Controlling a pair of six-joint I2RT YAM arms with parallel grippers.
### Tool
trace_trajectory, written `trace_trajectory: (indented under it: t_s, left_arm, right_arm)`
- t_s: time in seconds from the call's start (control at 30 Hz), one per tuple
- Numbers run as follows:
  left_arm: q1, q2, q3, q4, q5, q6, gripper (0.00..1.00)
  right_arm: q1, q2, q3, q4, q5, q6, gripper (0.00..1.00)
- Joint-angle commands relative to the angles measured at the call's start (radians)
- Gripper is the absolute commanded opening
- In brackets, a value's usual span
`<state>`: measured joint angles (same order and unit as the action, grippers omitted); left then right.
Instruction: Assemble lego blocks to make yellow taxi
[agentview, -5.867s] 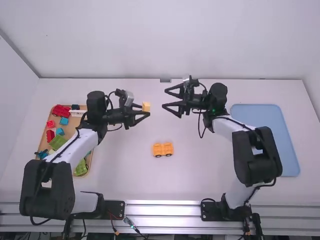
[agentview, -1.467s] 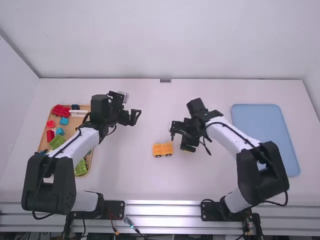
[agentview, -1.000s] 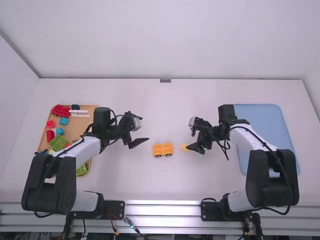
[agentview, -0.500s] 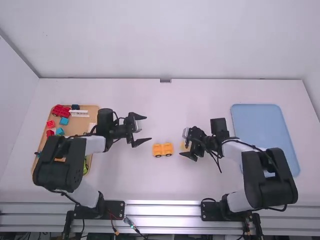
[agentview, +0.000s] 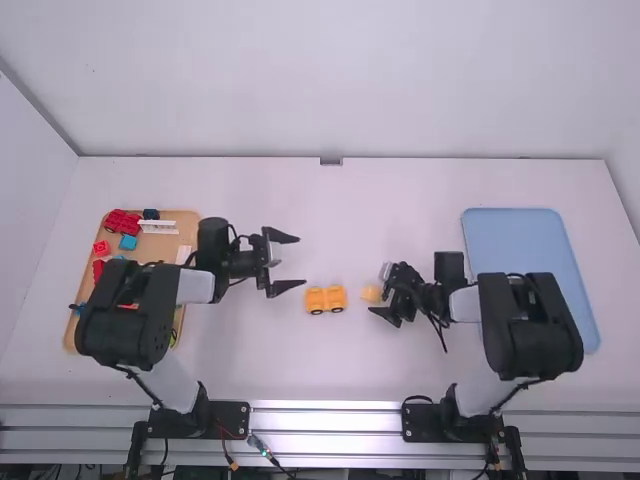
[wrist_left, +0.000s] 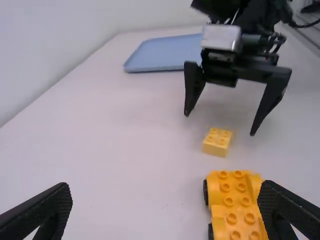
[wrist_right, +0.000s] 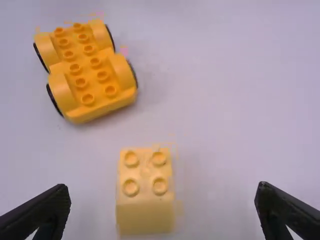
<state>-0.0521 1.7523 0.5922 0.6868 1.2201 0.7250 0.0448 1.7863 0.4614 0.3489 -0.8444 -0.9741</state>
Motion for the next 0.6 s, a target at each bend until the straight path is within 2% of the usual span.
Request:
trace_trajectory:
  t_s: [0.0, 0.1, 0.17, 0.2, 0.27, 0.57]
  left_arm:
    - [-0.016, 0.002, 0.026, -0.001, 0.056, -0.004, 0.99]
    - [-0.014, 0.002, 0.033, 0.001, 0.055, -0.018, 0.99]
    - [-0.017, 0.002, 0.039, 0.002, 0.053, -0.048, 0.99]
    - [-0.018, 0.002, 0.039, 0.002, 0.051, -0.05, 0.99]
    - [-0.019, 0.002, 0.04, 0.002, 0.043, -0.048, 0.99]
    - [-0.019, 0.002, 0.04, -0.003, 0.044, -0.049, 0.99]
  right_arm:
    - [0.0, 0.059, 0.047, -0.015, -0.034, 0.005, 0.88]
    - [-0.015, 0.087, 0.066, -0.017, -0.058, 0.005, 0.82]
    - [-0.02, 0.102, 0.073, -0.016, -0.06, 0.006, 0.69]
    - [-0.02, 0.104, 0.074, -0.016, -0.059, 0.006, 0.67]
    - [-0.016, 0.106, 0.072, -0.024, -0.052, 0.005, 0.56]
    - [-0.018, 0.106, 0.041, 0.004, -0.05, -0.027, 0.5]
